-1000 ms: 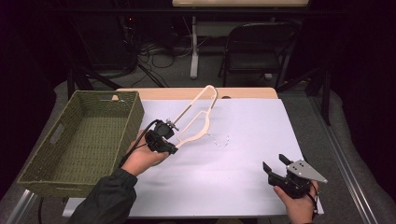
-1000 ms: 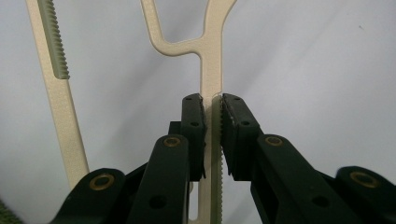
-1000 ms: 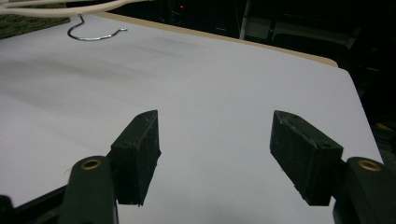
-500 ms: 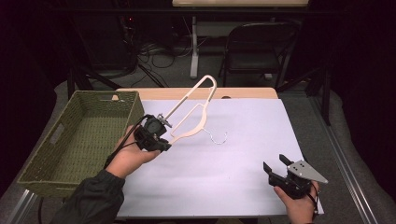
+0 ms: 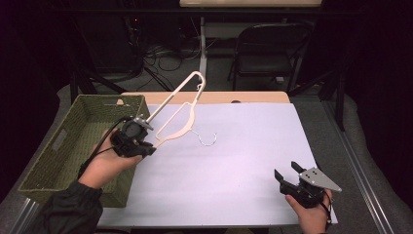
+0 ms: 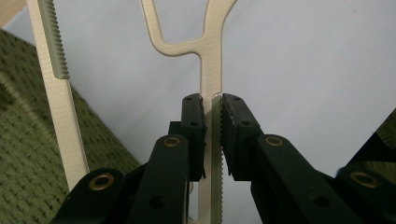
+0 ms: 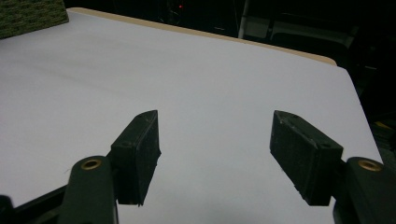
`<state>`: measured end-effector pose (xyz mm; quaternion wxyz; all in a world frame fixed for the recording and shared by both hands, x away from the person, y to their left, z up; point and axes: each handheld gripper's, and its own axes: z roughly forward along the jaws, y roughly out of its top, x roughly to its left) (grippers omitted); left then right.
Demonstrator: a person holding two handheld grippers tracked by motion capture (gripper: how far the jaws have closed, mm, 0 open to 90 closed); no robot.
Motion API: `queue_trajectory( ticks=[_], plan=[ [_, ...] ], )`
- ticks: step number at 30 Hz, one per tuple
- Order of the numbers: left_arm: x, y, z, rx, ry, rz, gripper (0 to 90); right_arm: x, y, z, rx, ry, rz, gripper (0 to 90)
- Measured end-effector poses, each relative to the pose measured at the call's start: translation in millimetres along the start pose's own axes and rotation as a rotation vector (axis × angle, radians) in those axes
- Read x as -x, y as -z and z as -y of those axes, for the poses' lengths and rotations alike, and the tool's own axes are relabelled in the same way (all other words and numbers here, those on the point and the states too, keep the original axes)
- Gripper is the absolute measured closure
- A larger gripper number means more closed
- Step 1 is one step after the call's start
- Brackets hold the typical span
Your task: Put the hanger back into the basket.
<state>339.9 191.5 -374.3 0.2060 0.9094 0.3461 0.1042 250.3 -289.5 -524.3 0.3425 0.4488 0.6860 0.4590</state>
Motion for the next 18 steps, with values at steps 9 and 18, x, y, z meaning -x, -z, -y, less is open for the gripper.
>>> queue_trajectory(
  ticks=[9, 18],
  plan=[
    [-23.6, 20.2, 25.6, 0.024, 0.079, -0.031, 80.1, -1.0, -0.7, 0.4, -0.002, 0.000, -0.001, 32.9],
    [-46.7, 21.2, 47.4, 0.151, 0.248, 0.066, 80.1, -2.3, -0.2, -0.2, -0.014, 0.005, -0.004, 33.0]
  ],
)
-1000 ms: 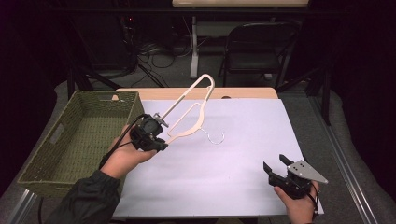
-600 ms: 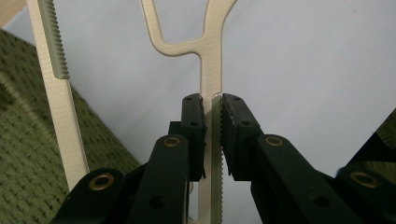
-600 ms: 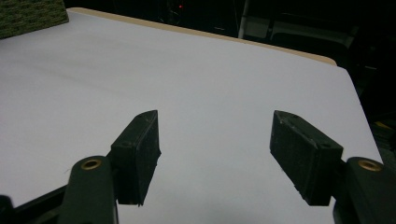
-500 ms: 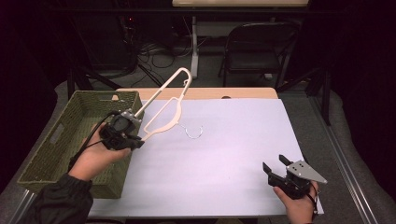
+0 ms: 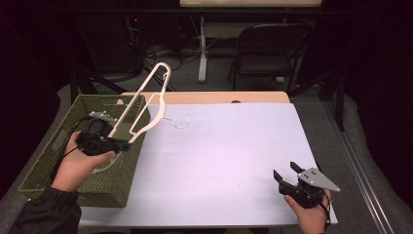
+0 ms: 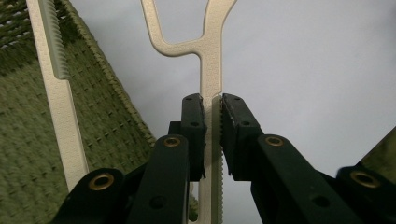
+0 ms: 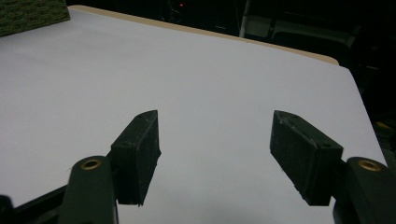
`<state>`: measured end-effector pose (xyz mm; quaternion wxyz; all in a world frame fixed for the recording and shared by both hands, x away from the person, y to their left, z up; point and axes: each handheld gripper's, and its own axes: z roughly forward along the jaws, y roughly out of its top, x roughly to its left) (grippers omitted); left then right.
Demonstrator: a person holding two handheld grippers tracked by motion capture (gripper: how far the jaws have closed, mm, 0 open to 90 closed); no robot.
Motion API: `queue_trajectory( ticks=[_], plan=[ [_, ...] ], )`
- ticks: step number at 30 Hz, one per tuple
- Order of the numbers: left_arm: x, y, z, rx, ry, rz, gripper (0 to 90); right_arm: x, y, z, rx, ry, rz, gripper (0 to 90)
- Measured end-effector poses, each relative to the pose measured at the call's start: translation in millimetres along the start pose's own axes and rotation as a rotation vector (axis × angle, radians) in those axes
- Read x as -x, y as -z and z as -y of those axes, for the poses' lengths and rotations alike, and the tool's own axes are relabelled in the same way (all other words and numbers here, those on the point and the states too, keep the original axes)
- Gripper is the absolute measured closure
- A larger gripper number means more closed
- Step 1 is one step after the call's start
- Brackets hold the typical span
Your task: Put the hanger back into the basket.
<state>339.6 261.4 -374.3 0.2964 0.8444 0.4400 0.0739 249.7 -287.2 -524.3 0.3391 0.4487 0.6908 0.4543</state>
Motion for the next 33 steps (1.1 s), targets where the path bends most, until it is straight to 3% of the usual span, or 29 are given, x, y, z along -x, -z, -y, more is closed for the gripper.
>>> queue_trajectory(
  ticks=[8, 16, 19, 33],
  plan=[
    [-22.2, 8.6, 15.2, 0.168, 0.173, 0.074, 80.0, 0.9, 0.8, 0.6, 0.000, -0.001, 0.002, 32.9],
    [-38.3, 9.4, 40.5, 0.290, 0.321, 0.143, 80.0, -0.1, -0.1, 0.6, 0.008, -0.001, 0.003, 32.9],
    [-43.8, 7.8, 49.5, 0.307, 0.364, 0.155, 80.1, -0.5, -0.3, 0.5, 0.007, 0.001, 0.001, 32.9],
    [-52.8, -1.8, 75.0, 0.373, 0.486, 0.247, 80.0, -0.6, 0.1, 0.7, 0.002, -0.002, 0.000, 33.0]
  ],
)
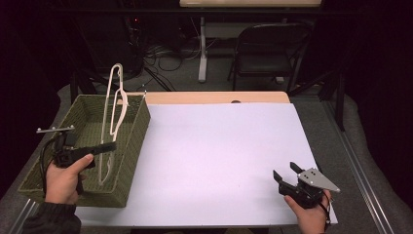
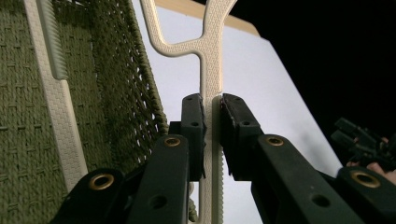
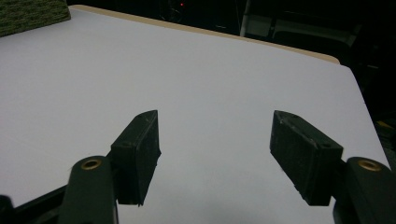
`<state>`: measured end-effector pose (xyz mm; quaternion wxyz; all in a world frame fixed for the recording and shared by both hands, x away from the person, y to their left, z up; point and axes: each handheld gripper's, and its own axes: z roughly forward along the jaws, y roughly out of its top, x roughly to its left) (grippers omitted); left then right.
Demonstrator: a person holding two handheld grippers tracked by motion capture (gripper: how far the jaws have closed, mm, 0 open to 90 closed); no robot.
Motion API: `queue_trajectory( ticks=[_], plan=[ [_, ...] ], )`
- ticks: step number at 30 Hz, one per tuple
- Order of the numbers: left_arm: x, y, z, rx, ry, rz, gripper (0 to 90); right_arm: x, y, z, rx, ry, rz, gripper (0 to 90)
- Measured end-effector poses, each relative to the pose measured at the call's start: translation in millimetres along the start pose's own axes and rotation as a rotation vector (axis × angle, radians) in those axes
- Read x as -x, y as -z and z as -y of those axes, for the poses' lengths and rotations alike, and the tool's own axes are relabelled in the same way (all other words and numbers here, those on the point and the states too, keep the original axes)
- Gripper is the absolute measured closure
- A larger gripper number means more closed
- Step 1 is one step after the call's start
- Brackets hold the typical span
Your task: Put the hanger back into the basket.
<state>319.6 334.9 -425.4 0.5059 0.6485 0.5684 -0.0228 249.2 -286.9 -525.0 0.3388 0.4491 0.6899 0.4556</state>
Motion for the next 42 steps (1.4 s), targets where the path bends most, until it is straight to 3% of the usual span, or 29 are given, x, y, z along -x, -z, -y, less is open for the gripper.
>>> queue_trajectory(
  ticks=[11, 30, 42],
  plan=[
    [-14.6, 4.9, 11.6, 0.069, 0.086, 0.064, 79.9, -0.2, -0.3, -0.1, 0.007, 0.000, 0.000, 32.9],
    [-26.9, 10.7, 36.2, 0.194, 0.222, 0.078, 79.8, -0.7, 0.5, -0.5, -0.005, 0.003, -0.004, 32.9],
    [-30.0, 12.2, 49.0, 0.272, 0.323, 0.118, 79.8, -0.8, 0.4, -0.6, -0.005, 0.003, -0.004, 32.9]
  ],
)
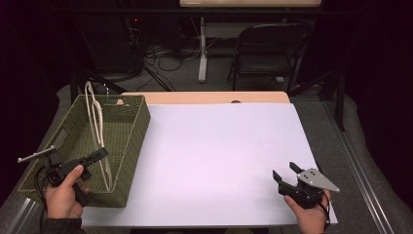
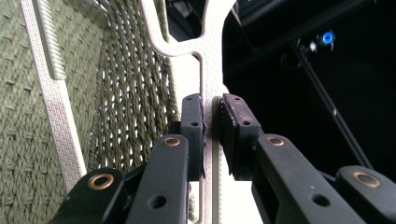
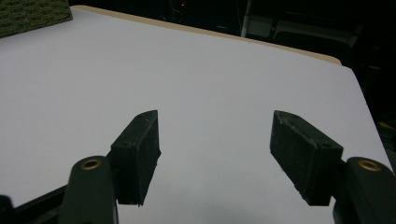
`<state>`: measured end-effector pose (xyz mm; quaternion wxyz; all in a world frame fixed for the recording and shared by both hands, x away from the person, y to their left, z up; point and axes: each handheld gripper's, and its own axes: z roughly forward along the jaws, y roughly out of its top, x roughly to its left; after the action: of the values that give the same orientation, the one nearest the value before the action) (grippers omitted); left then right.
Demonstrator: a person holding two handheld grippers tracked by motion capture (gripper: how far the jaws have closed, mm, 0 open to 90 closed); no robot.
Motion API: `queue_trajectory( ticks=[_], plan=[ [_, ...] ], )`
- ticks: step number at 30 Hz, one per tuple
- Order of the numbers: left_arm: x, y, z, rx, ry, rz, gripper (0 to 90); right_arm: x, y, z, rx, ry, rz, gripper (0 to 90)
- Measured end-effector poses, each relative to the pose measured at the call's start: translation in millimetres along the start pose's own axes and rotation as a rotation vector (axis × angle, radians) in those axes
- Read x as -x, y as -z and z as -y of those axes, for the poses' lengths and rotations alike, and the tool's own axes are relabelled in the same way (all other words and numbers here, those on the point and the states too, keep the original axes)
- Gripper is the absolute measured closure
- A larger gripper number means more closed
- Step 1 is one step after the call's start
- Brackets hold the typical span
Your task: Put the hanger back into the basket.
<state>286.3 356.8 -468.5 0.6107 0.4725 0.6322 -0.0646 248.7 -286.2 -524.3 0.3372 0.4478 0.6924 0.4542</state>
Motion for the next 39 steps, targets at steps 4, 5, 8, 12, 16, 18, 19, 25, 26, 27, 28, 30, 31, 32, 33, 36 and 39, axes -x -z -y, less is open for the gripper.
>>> queue_trajectory(
  ticks=[4, 5, 8, 12, 16, 18, 19, 25, 26, 27, 28, 30, 31, 32, 33, 36, 39],
  plan=[
    [-0.2, 0.1, 1.1, 0.010, 0.012, 0.004, 79.8, 0.4, -0.8, 0.5, 0.012, -0.005, 0.001, 32.9],
    [-0.3, -0.1, 1.1, 0.011, 0.013, 0.001, 79.7, 0.3, -1.0, 0.6, 0.011, -0.006, 0.001, 32.9],
    [-2.4, -1.0, 1.5, 0.013, 0.018, -0.014, 79.7, 0.1, 0.1, 0.1, 0.001, -0.001, -0.001, 32.9],
    [-5.8, -0.8, 2.9, 0.014, 0.035, -0.020, 79.7, 0.3, -0.7, 0.5, 0.012, -0.004, 0.001, 32.9],
    [-8.7, 0.3, 4.4, 0.022, 0.046, -0.021, 79.6, 0.4, -1.2, 0.5, 0.012, -0.002, 0.000, 32.9],
    [-10.0, 0.9, 4.7, 0.022, 0.051, -0.027, 79.6, 0.4, -0.6, 0.2, 0.007, 0.000, -0.002, 32.9],
    [-10.8, 1.3, 5.1, 0.023, 0.055, -0.030, 79.6, 0.3, -0.8, 0.3, 0.009, -0.001, -0.001, 32.9],
    [-16.4, 2.1, 6.3, 0.012, 0.078, -0.037, 79.4, 0.3, -1.4, 0.5, 0.009, -0.004, -0.003, 32.9],
    [-16.4, 2.1, 6.3, 0.010, 0.075, -0.044, 79.4, 0.2, -1.5, 0.5, 0.009, -0.004, -0.003, 32.9],
    [-15.8, 1.6, 6.2, 0.010, 0.078, -0.048, 79.3, 0.2, -1.4, 0.5, 0.008, -0.003, -0.005, 32.9],
    [-15.5, 2.0, 5.8, 0.003, 0.072, -0.054, 79.3, 0.2, -1.2, 0.4, 0.007, -0.003, -0.005, 32.9],
    [-14.8, 1.2, 5.4, 0.004, 0.078, -0.066, 79.1, 0.2, -1.4, 0.6, 0.010, -0.004, -0.002, 33.0],
    [-14.8, 1.6, 5.1, 0.001, 0.079, -0.077, 79.0, 0.5, -1.2, 0.6, 0.009, -0.003, -0.001, 33.0],
    [-14.3, 2.1, 4.8, 0.004, 0.076, -0.093, 78.7, 0.7, -0.7, 0.7, 0.005, -0.002, -0.001, 32.9],
    [-13.9, 2.4, 4.3, 0.007, 0.068, -0.109, 78.3, 0.9, -0.7, 1.0, 0.006, -0.006, -0.001, 32.9],
    [-14.2, 4.1, 2.3, -0.003, 0.064, -0.128, 78.4, 1.8, 0.5, 1.3, -0.002, -0.009, 0.001, 32.9],
    [-14.8, 3.8, -0.4, -0.017, 0.052, -0.150, 78.2, 2.6, 0.9, 1.7, 0.002, -0.012, 0.001, 32.9]
  ],
)
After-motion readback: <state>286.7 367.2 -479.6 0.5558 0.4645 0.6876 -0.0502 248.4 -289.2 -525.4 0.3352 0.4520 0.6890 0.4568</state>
